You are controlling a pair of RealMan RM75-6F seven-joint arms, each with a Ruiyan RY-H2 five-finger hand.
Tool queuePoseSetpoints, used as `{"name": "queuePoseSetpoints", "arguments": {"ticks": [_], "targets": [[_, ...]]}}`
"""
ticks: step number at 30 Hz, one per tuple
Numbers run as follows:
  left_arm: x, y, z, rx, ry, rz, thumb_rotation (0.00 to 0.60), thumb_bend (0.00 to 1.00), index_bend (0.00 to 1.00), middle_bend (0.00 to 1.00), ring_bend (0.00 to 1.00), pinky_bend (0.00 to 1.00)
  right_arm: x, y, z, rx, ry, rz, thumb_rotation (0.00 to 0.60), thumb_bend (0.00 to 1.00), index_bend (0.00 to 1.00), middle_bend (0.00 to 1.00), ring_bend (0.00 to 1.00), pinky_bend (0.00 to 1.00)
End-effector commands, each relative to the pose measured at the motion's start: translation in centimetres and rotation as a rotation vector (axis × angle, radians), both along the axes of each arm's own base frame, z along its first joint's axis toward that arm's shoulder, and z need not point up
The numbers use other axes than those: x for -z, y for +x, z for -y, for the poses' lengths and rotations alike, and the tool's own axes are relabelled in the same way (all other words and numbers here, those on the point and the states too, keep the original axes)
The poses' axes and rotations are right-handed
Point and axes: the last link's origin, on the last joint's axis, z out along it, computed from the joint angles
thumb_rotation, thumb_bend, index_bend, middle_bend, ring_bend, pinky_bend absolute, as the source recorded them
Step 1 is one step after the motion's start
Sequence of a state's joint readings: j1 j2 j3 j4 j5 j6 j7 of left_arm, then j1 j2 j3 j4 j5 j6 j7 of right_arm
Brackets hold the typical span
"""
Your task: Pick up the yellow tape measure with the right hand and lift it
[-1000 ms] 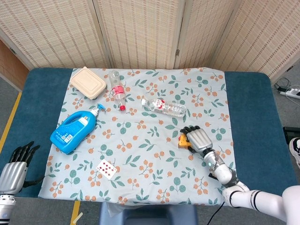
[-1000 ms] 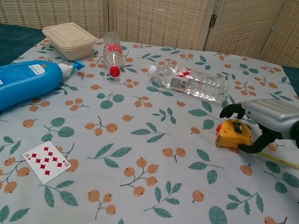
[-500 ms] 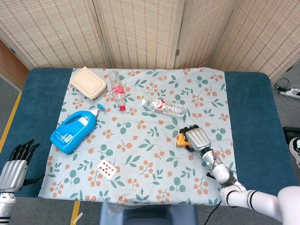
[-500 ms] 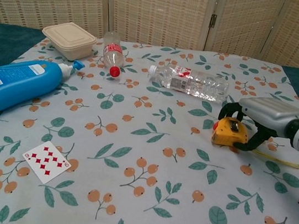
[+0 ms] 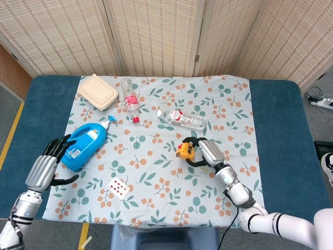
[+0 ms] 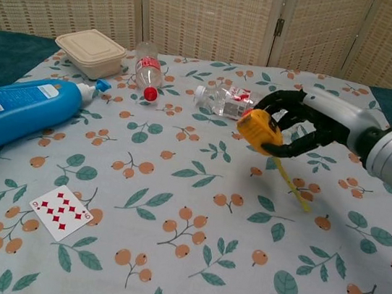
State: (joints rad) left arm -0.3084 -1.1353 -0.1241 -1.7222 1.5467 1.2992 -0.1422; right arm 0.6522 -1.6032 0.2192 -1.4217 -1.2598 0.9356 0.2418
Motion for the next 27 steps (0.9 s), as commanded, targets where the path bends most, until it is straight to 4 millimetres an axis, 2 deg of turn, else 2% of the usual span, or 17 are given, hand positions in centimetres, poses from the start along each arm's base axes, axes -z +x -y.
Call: {"name": "queuePoseSetpoints", "arguments": {"ticks": [1,12,22,27], "targets": [[0.7,3.3,-1.3,0.075,-0.022,0.040,0.600,0.20,0.14,0.07,0.14,0.09,0.4,3.0,0.0,0.010,0.038,0.159,0.600,0.37,0.66,0.54,0.42,0.23],[3.5,10.8,-2.5,0.222,-0.070,0.060,0.600,0.20,0.07,0.07,0.10,0.05,2.9,7.0,0.4,0.032,0.093,0.361,0.600,0.37,0.66,0.52,0.41,0.23],[6.7,15.5,-3.3,0.326,-0.060,-0.027,0.600,0.20,0.06,0.06,0.10,0.05,4.5,8.3,0.0,0.023,0.106,0.395,0.600,0.37,0.66,0.52,0.41,0.22],[8.0,17.2,-3.8,0.352,-0.058,-0.057,0.600,0.20,0.06,0.06,0.10,0.05,4.8,8.7,-0.3,0.011,0.112,0.376,0.600,0.37,0.66,0.52,0.41,0.22]]}}
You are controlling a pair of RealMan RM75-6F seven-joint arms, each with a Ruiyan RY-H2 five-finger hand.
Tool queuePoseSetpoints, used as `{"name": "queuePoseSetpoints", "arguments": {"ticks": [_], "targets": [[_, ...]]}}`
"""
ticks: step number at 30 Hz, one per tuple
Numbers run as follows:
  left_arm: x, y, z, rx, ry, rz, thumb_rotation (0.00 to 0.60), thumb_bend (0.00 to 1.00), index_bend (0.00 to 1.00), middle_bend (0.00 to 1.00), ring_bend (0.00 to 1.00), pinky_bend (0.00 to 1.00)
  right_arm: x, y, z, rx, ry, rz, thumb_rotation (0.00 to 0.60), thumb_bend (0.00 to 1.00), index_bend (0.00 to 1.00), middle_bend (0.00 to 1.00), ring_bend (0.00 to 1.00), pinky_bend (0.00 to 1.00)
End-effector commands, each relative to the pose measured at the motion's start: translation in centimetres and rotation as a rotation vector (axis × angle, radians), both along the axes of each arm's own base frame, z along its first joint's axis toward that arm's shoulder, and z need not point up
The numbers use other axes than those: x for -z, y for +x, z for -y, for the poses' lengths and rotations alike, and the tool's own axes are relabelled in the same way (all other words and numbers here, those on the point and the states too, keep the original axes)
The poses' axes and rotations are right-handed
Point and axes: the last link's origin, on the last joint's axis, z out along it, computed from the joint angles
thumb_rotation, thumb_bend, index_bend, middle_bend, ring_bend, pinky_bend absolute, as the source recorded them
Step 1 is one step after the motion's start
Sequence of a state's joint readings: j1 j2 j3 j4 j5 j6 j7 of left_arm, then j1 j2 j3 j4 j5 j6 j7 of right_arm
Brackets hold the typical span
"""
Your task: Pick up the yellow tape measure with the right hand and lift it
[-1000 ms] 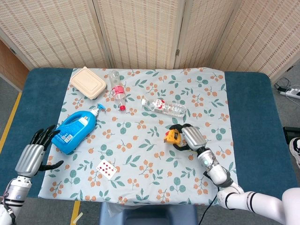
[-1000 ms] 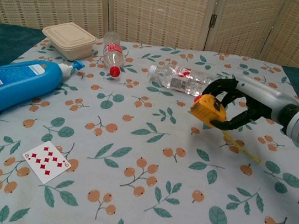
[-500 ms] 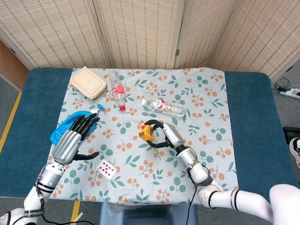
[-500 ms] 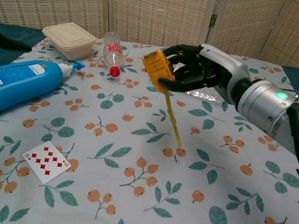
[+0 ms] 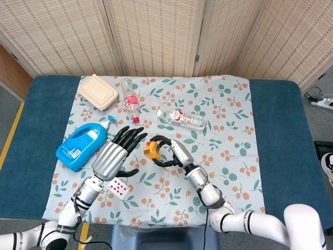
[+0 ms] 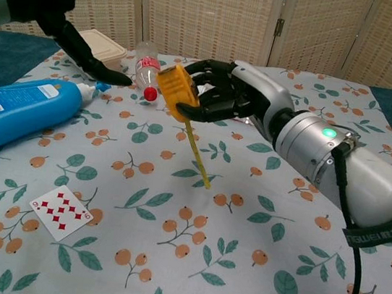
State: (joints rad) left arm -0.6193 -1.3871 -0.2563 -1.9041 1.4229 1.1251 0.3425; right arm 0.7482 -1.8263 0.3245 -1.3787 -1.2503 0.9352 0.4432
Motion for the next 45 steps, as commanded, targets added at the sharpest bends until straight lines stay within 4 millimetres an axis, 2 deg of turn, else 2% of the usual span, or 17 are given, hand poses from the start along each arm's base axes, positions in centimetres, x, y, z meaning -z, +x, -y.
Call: {"name": "queuePoseSetpoints", "arguments": {"ticks": [1,9,14,30,45], "targets": [[1.0,1.4,-0.4,0.019,-0.001,-0.015,0.600,0.20,0.06,0.06,0.10,0.05,0.2,0.3,-0.2,-0.009,-0.002,-0.012,0.600,0.37,0.66,0.52,0.41,0.22],[2.5,3.3,-1.1,0.028,0.001,-0.039,0.600,0.20,0.06,0.06,0.10,0.05,0.8,1.5,-0.9,-0.042,-0.028,-0.057,0.600,0.37,0.66,0.51,0.41,0.22],[3.1,3.6,-1.5,0.024,0.010,-0.062,0.600,0.20,0.06,0.06,0.10,0.05,1.0,1.7,-1.4,-0.050,-0.028,-0.063,0.600,0.37,0.66,0.51,0.41,0.22],[3.0,1.4,-2.4,-0.032,0.036,-0.117,0.600,0.21,0.07,0.06,0.10,0.05,0.8,0.6,-1.7,-0.042,-0.022,-0.057,0.600,0.37,0.66,0.51,0.41,0.22],[3.8,1.1,-2.9,-0.061,0.013,-0.113,0.600,0.22,0.08,0.06,0.10,0.05,1.5,0.6,-1.8,-0.045,-0.012,-0.075,0.600,0.37,0.66,0.51,0.41,0.22]]}}
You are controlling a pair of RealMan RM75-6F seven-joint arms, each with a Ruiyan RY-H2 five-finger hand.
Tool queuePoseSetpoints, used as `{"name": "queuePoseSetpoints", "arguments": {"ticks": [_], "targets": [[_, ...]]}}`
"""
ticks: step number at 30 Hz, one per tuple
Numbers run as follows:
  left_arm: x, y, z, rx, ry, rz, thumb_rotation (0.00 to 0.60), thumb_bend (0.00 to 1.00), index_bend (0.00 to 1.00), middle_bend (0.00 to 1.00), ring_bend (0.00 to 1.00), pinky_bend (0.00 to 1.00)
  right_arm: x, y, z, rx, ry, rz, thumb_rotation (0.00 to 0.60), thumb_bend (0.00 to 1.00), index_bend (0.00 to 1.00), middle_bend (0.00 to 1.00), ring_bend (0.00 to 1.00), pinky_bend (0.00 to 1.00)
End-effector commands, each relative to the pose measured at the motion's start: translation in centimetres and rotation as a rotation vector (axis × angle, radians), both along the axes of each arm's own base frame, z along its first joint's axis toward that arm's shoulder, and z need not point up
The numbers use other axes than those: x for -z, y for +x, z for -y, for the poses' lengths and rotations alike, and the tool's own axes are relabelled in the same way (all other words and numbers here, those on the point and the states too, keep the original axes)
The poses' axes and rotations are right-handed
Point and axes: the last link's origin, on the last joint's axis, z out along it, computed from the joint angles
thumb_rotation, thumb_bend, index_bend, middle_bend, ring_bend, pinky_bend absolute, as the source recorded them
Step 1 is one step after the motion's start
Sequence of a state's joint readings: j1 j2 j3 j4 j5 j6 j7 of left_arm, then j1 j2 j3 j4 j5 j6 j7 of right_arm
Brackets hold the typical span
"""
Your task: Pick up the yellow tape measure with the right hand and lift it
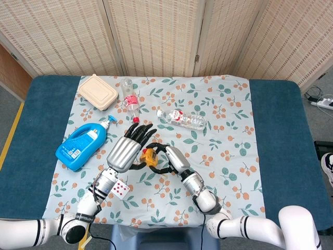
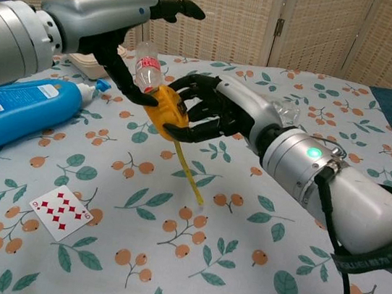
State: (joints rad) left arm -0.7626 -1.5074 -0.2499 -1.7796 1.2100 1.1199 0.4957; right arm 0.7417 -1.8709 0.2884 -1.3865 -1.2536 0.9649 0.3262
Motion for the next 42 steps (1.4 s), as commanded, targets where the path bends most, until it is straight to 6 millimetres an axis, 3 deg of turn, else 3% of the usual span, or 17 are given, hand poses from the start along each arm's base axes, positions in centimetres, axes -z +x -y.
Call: {"name": "queuePoseSetpoints", "arguments": {"ticks": [1,14,27,42], "targets": [[0.1,-0.1,-0.2,-0.008,-0.002,0.000,0.600,0.23,0.09,0.06,0.10,0.05,0.1,0.0,0.0,-0.001,0.002,-0.003,0.600,0.37,0.66,0.51,0.41,0.22],[-0.2,-1.0,-0.5,-0.043,-0.020,0.008,0.600,0.42,0.16,0.06,0.11,0.05,0.5,0.1,0.2,0.006,0.004,-0.023,0.600,0.37,0.66,0.51,0.41,0.22],[-0.9,-1.6,-0.4,-0.054,-0.023,0.005,0.600,0.46,0.20,0.06,0.12,0.06,0.7,0.0,0.3,0.015,-0.002,-0.032,0.600,0.37,0.66,0.51,0.41,0.22],[-0.5,-2.4,-0.5,-0.067,-0.035,-0.013,0.600,0.49,0.44,0.09,0.15,0.08,0.5,-0.1,0.8,0.028,-0.011,-0.025,0.600,0.37,0.66,0.51,0.41,0.21]]}}
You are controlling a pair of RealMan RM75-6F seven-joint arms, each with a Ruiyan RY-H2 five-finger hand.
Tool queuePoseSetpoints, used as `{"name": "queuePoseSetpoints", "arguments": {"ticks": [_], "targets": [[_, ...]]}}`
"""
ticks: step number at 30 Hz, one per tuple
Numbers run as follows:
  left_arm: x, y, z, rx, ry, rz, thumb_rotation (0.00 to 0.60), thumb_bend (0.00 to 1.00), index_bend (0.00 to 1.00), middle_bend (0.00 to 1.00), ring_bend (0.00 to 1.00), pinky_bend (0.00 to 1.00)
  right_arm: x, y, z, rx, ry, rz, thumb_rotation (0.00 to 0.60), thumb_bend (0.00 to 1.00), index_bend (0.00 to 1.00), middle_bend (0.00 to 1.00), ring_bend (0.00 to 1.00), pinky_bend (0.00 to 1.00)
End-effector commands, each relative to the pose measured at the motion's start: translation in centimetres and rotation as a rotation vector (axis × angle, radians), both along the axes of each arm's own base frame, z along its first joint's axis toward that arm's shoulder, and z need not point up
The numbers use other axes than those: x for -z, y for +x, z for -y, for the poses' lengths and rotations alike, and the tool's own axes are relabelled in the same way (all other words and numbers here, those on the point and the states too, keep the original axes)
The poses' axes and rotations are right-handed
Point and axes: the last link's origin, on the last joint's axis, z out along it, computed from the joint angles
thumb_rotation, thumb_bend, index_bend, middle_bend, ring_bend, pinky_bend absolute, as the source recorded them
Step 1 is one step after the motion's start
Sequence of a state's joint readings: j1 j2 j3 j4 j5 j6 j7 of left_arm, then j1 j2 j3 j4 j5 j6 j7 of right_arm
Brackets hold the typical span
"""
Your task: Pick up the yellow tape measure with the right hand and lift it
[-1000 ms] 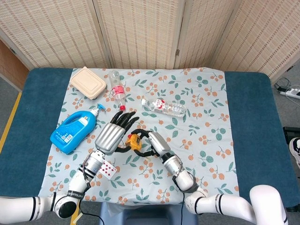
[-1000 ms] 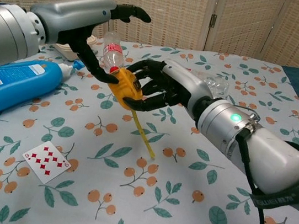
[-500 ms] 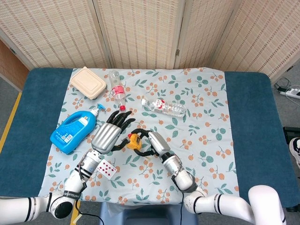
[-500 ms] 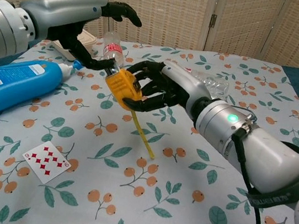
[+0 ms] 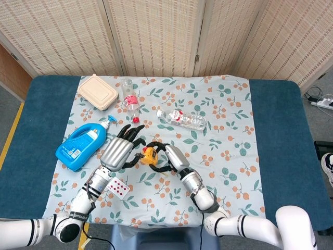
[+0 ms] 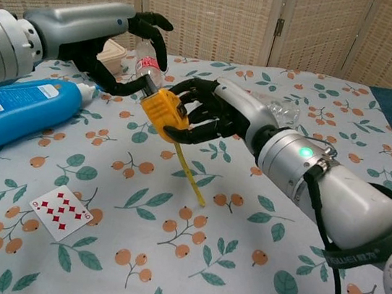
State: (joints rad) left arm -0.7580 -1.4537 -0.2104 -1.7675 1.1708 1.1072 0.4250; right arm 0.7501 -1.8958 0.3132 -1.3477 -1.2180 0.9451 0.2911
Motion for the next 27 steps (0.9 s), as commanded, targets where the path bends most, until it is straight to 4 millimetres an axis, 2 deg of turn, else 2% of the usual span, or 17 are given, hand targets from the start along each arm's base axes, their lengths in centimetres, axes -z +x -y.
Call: {"name": "queuePoseSetpoints", "arguments": {"ticks": [1,8,15,20,27], "targets": [[0.0,0.0,0.0,-0.001,0.002,0.006,0.600,0.50,0.45,0.10,0.16,0.08,-0.1,0.0,0.0,0.001,-0.002,0.003,0.600,0.37,0.66,0.51,0.41,0.21],[0.1,-0.2,-0.2,-0.001,0.012,0.024,0.600,0.55,0.55,0.14,0.19,0.10,-0.2,-0.1,0.1,0.002,-0.009,0.000,0.600,0.37,0.66,0.51,0.41,0.21],[-0.6,-1.0,-0.5,-0.003,0.055,0.066,0.600,0.58,0.57,0.17,0.22,0.12,-0.9,-0.8,0.3,0.001,-0.026,-0.013,0.600,0.37,0.66,0.51,0.41,0.21],[-2.3,-2.5,-1.0,-0.025,0.097,0.131,0.600,0.58,0.57,0.18,0.23,0.12,-1.9,-2.0,0.3,-0.005,-0.039,-0.049,0.600,0.37,0.66,0.51,0.41,0.21],[-5.8,-5.6,-2.2,-0.104,0.142,0.256,0.600,0.58,0.57,0.21,0.24,0.13,-4.1,-5.2,0.3,0.012,-0.056,-0.107,0.600,0.37,0.66,0.51,0.41,0.21]]}}
